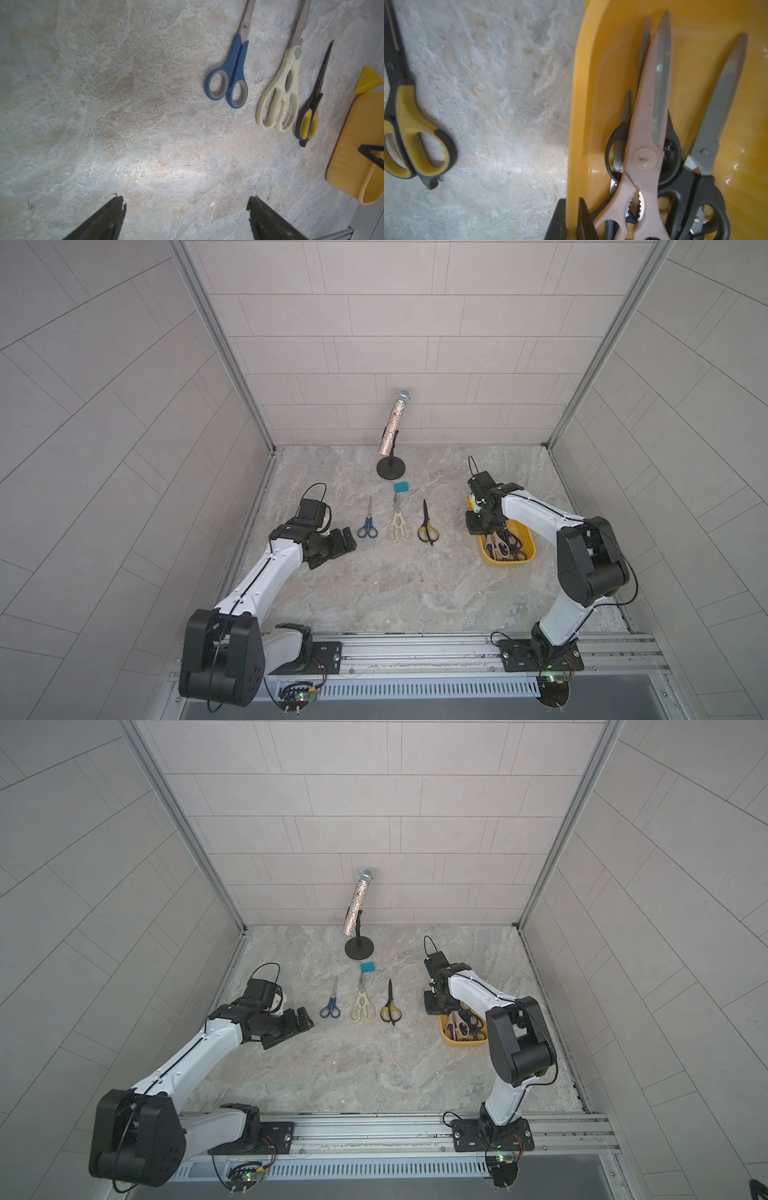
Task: Take the scissors out of the storage box
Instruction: Move the storage box to the center of the board.
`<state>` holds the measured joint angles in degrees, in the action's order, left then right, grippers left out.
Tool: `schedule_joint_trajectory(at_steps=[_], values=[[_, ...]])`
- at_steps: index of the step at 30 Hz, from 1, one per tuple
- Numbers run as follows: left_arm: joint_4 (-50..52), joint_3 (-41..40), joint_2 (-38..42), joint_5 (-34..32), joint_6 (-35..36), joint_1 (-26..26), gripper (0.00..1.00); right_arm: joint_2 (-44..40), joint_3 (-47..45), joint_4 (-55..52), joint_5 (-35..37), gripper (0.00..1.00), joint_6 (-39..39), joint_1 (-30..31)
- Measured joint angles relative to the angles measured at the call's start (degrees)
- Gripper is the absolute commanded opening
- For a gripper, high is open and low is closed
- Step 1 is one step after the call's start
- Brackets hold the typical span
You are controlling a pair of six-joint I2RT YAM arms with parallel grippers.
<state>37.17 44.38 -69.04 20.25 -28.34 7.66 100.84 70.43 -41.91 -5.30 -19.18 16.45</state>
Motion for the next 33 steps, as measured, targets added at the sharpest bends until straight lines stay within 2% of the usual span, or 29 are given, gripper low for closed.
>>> schedule_joint_trajectory(at_steps=[11, 24, 26, 29, 31, 33], values=[[0.20, 0.66, -0.07, -0.87, 0.31, 0.00, 1.00, 9.09, 11.89, -1.49, 1.20, 0.00, 3.34, -1.07], [0.15, 0.70, -1.40, -0.81, 0.33, 0.00, 1.00, 7.65, 9.42, -0.83, 7.98, 0.01, 5.18, -5.27], [0.11, 0.74, -1.81, -0.79, 0.33, 0.00, 1.00, 7.37, 8.96, -0.90, 8.55, 0.07, 5.49, -5.92], [0.13, 0.81, -1.90, -0.79, 0.35, 0.00, 1.00, 7.08, 8.59, -1.09, 8.61, 0.27, 5.99, -7.04], [0.11, 1.03, -1.90, -0.76, 0.35, 0.00, 1.00, 6.97, 7.91, -1.60, 8.07, 0.33, 5.90, -8.04], [0.00, 1.07, -1.90, -0.76, 0.37, 0.00, 1.00, 6.40, 7.34, -2.08, 6.84, 0.34, 5.64, -8.98]])
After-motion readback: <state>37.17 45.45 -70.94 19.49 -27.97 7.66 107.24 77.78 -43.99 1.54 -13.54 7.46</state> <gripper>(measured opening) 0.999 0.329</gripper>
